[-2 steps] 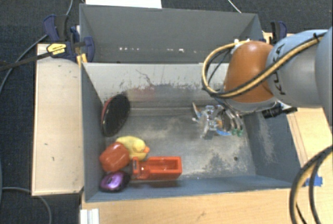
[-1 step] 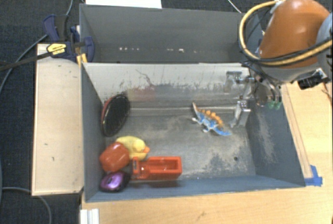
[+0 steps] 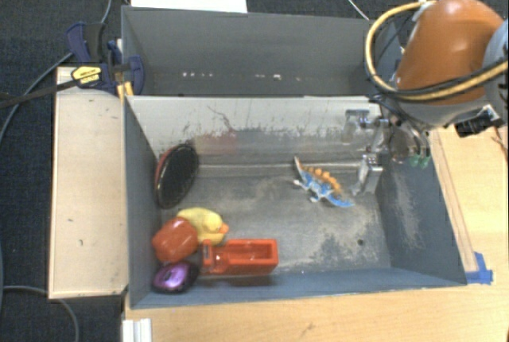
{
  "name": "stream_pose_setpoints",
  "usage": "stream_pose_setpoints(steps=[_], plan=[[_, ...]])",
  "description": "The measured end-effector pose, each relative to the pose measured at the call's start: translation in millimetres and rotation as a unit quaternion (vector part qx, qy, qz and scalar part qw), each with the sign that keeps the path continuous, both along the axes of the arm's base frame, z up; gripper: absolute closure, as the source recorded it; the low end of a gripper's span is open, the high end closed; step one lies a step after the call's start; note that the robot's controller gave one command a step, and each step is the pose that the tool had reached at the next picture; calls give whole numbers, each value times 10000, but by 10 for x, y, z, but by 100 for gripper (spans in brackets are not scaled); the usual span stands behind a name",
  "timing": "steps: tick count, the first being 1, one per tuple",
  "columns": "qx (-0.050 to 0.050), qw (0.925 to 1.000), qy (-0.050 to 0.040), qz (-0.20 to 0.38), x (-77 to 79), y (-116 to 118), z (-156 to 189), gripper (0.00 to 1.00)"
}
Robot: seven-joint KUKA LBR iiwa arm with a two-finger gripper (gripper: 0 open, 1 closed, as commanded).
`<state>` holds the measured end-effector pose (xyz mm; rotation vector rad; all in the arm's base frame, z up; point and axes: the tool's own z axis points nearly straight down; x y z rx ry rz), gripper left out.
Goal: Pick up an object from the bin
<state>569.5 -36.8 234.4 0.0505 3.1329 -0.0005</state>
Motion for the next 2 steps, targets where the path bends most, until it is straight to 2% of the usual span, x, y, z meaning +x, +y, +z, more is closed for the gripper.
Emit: stream_pose_setpoints(steps=[1, 2], plan=[[5, 9994, -28, -347, -95, 110, -1158, 0], [8, 9945, -20, -1044, 69, -81, -1260, 100]])
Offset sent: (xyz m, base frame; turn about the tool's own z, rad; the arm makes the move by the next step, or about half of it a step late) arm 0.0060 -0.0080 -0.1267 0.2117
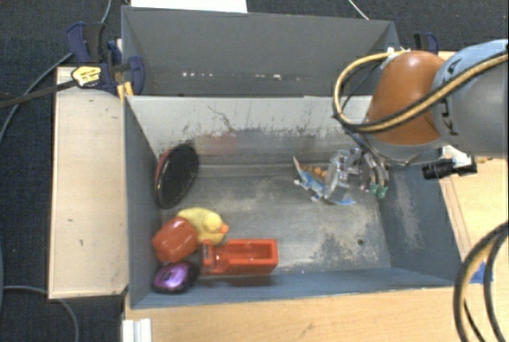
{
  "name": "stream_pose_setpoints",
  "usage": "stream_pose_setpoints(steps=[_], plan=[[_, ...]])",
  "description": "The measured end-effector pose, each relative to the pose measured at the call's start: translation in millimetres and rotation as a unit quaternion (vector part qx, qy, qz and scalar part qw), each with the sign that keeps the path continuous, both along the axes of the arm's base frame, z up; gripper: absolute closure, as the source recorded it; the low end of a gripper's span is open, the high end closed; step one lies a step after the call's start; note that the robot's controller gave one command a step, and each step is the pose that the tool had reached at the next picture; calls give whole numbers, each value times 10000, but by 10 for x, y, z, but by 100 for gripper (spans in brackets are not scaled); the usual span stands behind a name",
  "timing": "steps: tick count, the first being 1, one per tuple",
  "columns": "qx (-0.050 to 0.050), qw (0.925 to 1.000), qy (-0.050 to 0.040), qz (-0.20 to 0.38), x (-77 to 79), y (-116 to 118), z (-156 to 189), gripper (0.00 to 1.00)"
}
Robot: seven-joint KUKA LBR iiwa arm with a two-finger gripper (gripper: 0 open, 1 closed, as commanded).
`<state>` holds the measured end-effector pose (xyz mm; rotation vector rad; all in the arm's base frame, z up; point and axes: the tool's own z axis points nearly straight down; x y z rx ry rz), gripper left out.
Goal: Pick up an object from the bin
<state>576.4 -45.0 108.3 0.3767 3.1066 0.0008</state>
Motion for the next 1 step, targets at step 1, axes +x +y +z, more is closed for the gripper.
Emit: stream_pose_setpoints(steps=[1], plan=[[-1, 10000, 0, 8, 0, 0, 0, 100]])
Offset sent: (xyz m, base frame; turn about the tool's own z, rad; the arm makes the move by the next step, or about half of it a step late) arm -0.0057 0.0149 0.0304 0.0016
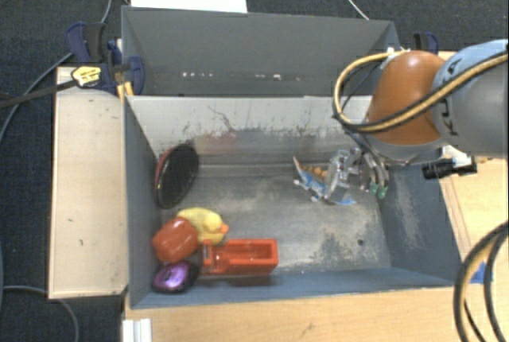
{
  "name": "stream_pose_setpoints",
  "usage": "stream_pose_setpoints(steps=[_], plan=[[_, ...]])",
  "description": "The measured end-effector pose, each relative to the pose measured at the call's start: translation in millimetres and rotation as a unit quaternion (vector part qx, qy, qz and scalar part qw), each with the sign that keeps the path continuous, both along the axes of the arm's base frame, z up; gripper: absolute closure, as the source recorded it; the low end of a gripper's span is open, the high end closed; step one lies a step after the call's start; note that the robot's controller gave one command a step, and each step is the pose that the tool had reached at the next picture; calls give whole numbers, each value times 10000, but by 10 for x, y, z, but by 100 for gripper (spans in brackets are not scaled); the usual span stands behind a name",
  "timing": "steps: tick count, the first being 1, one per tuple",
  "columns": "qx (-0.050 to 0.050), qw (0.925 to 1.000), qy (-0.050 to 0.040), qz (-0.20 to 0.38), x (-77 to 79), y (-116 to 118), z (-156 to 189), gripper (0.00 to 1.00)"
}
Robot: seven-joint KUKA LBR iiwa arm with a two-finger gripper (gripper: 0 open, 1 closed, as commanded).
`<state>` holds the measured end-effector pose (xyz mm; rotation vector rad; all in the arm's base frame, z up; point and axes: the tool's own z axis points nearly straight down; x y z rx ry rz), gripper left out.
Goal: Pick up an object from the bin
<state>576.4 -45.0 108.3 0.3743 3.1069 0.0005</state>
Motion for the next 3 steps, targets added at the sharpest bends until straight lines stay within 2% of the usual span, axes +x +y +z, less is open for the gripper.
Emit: stream_pose_setpoints(steps=[1, 2, 3], plan=[[-1, 10000, -29, 3, -46, 149, 311, 0], [-3, 10000, -28, 10, -46, 149, 311, 0], [-5, 10000, -41, -28, -103, -81, -381, 0]])
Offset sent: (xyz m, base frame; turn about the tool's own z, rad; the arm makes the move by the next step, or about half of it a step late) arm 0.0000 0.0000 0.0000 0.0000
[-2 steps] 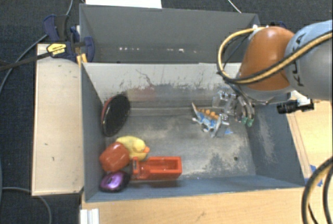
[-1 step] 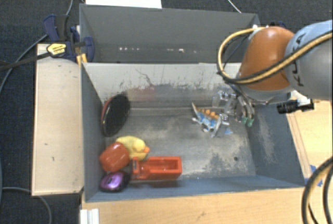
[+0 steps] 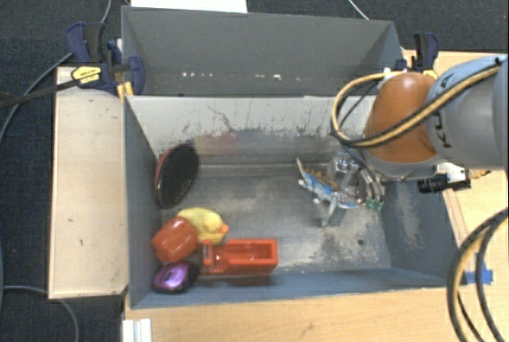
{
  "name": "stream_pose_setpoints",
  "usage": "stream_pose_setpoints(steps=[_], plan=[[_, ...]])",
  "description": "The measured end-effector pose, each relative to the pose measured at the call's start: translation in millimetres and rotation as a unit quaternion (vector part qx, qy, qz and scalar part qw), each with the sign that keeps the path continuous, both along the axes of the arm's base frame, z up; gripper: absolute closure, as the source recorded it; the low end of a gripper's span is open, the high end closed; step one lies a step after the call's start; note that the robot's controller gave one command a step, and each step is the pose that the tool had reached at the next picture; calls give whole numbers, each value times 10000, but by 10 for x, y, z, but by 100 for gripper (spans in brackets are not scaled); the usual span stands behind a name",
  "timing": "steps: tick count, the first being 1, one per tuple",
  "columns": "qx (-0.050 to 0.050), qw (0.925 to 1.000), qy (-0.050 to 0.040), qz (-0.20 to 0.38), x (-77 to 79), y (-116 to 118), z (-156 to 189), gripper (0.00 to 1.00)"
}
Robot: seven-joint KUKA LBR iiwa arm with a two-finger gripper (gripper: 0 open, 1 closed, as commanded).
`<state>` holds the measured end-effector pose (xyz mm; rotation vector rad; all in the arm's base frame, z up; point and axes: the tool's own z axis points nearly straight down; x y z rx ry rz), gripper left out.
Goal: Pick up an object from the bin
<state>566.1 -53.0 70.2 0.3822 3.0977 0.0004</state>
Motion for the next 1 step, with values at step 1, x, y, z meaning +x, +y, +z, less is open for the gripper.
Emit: stream_pose_setpoints(steps=[1], plan=[[-9, 9994, -18, 354, 125, 125, 120, 100]])
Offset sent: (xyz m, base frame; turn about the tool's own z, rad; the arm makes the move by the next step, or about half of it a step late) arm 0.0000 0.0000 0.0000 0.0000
